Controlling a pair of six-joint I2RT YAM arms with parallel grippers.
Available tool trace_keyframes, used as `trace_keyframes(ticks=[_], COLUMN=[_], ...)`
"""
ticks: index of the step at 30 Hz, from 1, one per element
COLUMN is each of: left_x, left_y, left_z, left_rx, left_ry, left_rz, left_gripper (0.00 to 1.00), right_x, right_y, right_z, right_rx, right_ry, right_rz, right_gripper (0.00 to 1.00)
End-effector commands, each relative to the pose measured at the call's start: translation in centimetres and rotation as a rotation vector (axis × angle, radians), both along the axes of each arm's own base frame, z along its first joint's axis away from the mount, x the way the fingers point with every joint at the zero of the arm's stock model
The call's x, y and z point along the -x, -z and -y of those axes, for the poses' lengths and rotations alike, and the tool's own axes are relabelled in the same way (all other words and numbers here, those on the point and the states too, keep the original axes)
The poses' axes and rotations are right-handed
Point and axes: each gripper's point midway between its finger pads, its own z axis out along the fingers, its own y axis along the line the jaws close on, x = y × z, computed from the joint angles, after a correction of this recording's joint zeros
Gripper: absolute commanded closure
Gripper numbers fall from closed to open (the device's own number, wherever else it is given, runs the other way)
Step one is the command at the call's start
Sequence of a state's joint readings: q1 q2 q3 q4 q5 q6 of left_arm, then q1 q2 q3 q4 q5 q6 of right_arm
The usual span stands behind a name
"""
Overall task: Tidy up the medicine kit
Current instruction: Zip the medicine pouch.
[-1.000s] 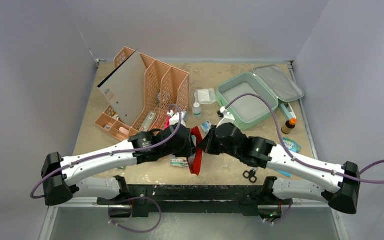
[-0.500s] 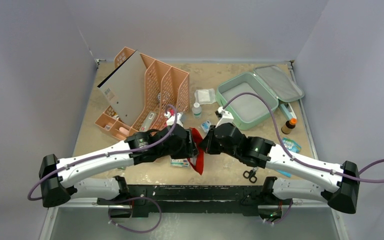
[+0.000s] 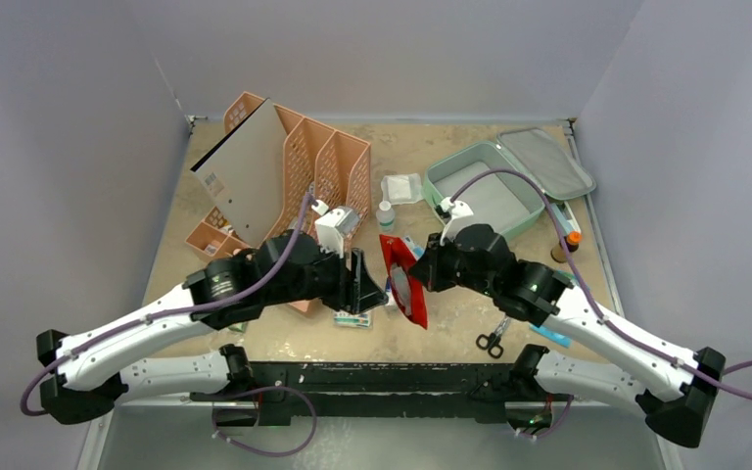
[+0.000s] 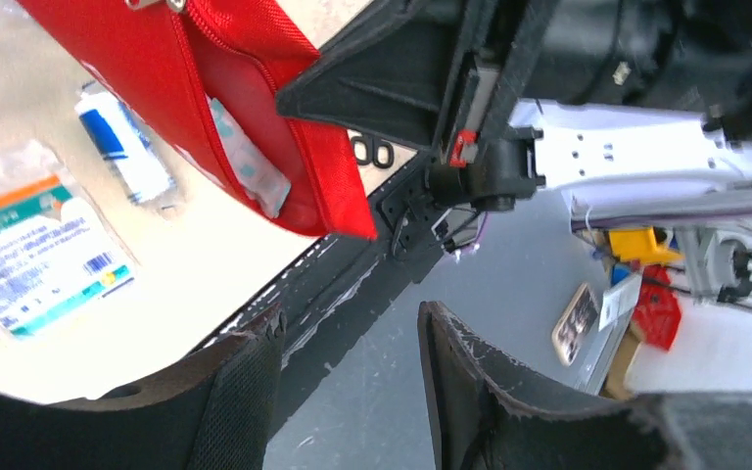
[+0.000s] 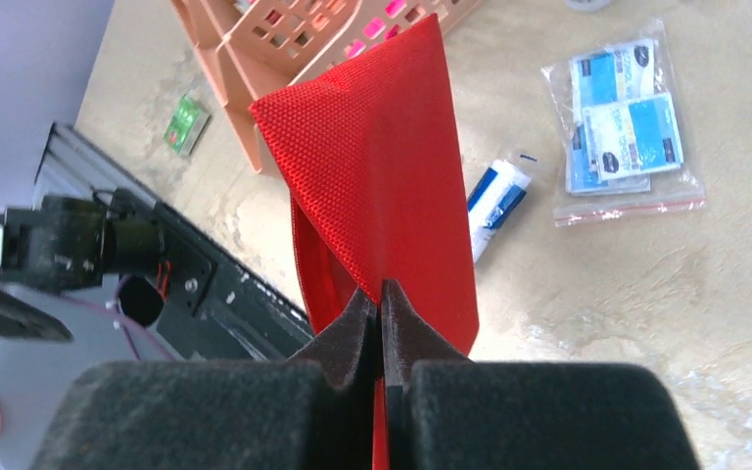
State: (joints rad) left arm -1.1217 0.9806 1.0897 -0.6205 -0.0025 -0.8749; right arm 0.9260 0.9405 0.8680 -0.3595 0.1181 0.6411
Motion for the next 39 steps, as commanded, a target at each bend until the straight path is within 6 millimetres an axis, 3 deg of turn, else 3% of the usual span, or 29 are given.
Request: trace_keyframes(ticks=[1, 6, 13, 19, 22, 31, 39], left_x=[1.7, 2.4, 3.2, 5.1, 4.9, 4.4, 5.8], left_y=[-2.5, -2.4, -2.6, -2.7, -2.4, -3.0, -3.5], left_z=[-1.4, -3.2, -5.3, -5.6, -5.9, -5.9, -5.5], left_rx=[0.033, 0.008, -0.079, -0.073, -0.105, -0.093, -0.023], left_ry=[0.212, 0.310, 0.446, 0.596, 0.609, 0.588, 0.650], left_rz=[0.239, 0.398, 0.558, 0.597, 0.613, 0.671, 0.668], left_gripper=[0.49, 0.50, 0.50, 0.50, 0.50, 0.50, 0.48], right_x=[1.8, 4.4, 9.2, 11.0, 12.1, 13.4, 13.4], right_y=[-3.5, -4.6, -7.8, -9.2, -9.7, -9.7, -9.6], right_z=[-0.3, -1.6, -3.9, -3.5, -3.0, -2.8, -2.7], right_rx=[-0.008, -0.018, -0.221, -0.277, -0.283, -0.313, -0.302], right_ry=[-0.235, -0.460, -0.797, -0.894, -0.955, -1.076, -1.086], right_rz=[0.099, 0.065, 0.022, 0.053, 0.061, 0.082, 0.095], right_gripper=[1.00, 1.00, 1.00, 1.00, 1.00, 1.00, 1.00])
